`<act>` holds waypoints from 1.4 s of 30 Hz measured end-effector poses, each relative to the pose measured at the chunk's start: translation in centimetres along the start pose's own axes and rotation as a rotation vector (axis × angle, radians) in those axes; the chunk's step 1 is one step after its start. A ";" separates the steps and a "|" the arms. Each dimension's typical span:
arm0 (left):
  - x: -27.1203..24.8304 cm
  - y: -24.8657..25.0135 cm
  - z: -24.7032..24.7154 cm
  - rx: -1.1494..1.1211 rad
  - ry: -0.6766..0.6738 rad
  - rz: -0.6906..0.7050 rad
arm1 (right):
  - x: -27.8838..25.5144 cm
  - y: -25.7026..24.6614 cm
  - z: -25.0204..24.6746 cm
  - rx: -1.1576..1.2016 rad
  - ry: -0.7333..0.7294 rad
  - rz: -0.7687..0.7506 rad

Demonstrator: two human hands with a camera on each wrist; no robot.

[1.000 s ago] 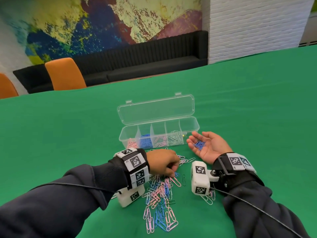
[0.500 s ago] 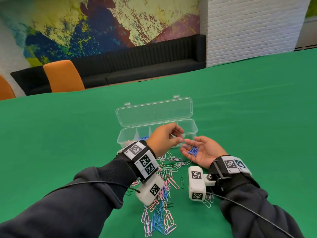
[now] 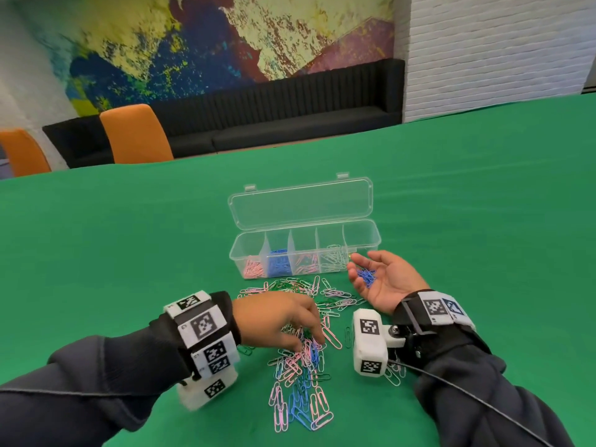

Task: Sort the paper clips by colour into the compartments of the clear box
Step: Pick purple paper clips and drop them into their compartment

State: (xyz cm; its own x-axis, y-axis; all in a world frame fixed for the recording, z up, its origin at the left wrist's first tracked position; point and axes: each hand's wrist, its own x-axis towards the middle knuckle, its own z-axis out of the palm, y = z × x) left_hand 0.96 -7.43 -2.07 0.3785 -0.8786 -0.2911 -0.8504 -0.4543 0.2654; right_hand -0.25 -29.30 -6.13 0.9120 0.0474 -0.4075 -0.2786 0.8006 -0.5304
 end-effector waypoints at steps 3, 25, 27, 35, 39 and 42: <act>0.1 0.3 1.2 0.061 -0.014 0.033 | -0.1 0.4 0.3 0.037 -0.015 -0.016; 3.3 -1.0 -1.5 -0.354 0.354 -0.310 | 0.4 0.4 -0.2 -0.020 0.013 -0.048; 3.3 -0.9 -2.0 -0.381 0.348 -0.323 | 0.4 0.3 -0.2 -0.019 0.015 -0.047; 3.6 -1.0 -3.3 -0.368 0.351 -0.344 | 0.5 0.2 -0.3 -0.045 0.031 -0.050; 3.8 -1.0 -3.5 -0.324 0.356 -0.361 | 0.5 0.1 -0.3 -0.044 0.041 -0.047; 4.7 -0.5 -3.9 -0.311 0.422 -0.355 | 0.4 0.4 0.1 -0.069 0.039 -0.026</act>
State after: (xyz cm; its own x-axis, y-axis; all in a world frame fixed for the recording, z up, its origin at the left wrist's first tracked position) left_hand 4.59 -11.85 0.01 0.7837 -0.6199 -0.0395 -0.5243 -0.6944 0.4928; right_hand 0.04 -28.93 -6.44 0.9070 0.0028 -0.4211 -0.2764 0.7583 -0.5904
